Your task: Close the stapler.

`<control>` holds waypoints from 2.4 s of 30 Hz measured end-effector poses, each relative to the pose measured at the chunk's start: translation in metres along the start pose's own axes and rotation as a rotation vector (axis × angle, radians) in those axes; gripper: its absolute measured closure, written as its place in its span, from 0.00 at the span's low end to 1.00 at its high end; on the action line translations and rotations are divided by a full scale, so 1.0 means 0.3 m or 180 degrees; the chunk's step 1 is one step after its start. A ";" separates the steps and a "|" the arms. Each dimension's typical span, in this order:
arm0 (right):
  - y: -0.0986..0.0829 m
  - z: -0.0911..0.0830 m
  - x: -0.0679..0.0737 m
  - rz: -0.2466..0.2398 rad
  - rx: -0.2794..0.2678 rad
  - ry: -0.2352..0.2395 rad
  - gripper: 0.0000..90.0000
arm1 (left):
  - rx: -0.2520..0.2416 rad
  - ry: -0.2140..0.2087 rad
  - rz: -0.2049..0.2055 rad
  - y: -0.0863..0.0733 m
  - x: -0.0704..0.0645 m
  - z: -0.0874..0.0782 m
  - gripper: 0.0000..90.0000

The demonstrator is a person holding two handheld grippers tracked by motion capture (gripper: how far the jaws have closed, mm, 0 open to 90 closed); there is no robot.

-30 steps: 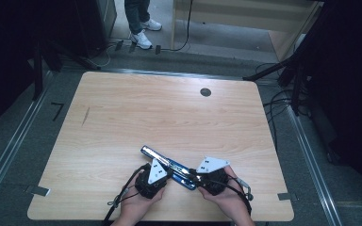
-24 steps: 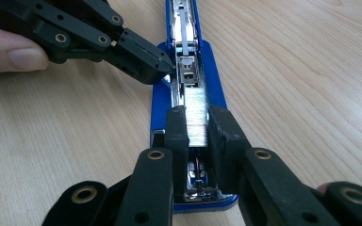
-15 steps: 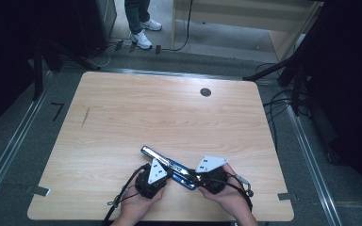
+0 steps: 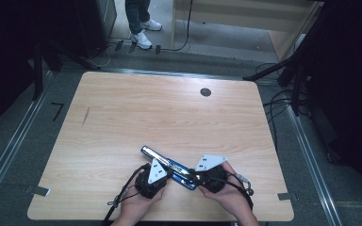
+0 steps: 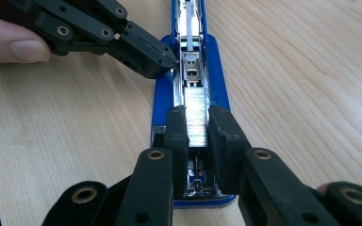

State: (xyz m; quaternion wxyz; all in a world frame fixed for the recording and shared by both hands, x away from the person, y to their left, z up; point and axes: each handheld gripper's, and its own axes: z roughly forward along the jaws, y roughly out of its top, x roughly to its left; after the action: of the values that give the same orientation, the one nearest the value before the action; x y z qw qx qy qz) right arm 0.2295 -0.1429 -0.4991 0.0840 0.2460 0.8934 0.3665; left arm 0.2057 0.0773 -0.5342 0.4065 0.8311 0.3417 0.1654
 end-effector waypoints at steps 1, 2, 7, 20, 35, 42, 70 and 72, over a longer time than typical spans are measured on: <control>0.001 0.000 0.000 0.0002 0.0008 0.0000 0.88 | 0.0000 0.0000 0.0000 0.000 0.000 0.000 1.00; 0.002 -0.001 -0.001 0.0002 0.0016 0.0001 0.88 | -0.0001 0.0000 -0.0001 0.000 0.000 0.000 1.00; 0.002 -0.004 -0.006 0.0053 0.0042 0.0033 0.88 | -0.0001 0.0001 -0.0001 0.000 0.000 0.000 1.00; 0.007 -0.008 -0.012 0.0101 0.0098 0.0059 0.88 | 0.0003 0.0004 0.0011 0.000 0.000 0.000 1.00; 0.011 -0.010 -0.007 0.0083 0.0116 0.0019 0.88 | 0.0000 0.0005 0.0006 0.000 0.000 0.000 1.00; 0.012 -0.012 -0.005 0.0062 0.0115 0.0008 0.88 | 0.0003 0.0007 0.0020 0.000 0.000 0.000 1.00; 0.017 -0.022 0.003 -0.0029 0.0143 -0.0061 0.88 | 0.0002 0.0005 0.0018 0.000 0.000 0.000 1.00; 0.017 -0.023 0.003 -0.0029 0.0140 -0.0053 0.88 | -0.0003 0.0004 0.0012 0.000 0.000 0.000 1.00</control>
State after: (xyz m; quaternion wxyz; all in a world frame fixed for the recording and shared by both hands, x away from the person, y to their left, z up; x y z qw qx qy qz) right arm 0.2284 -0.1435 -0.4905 0.0876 0.2467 0.9016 0.3443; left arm 0.2058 0.0773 -0.5342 0.4064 0.8314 0.3404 0.1668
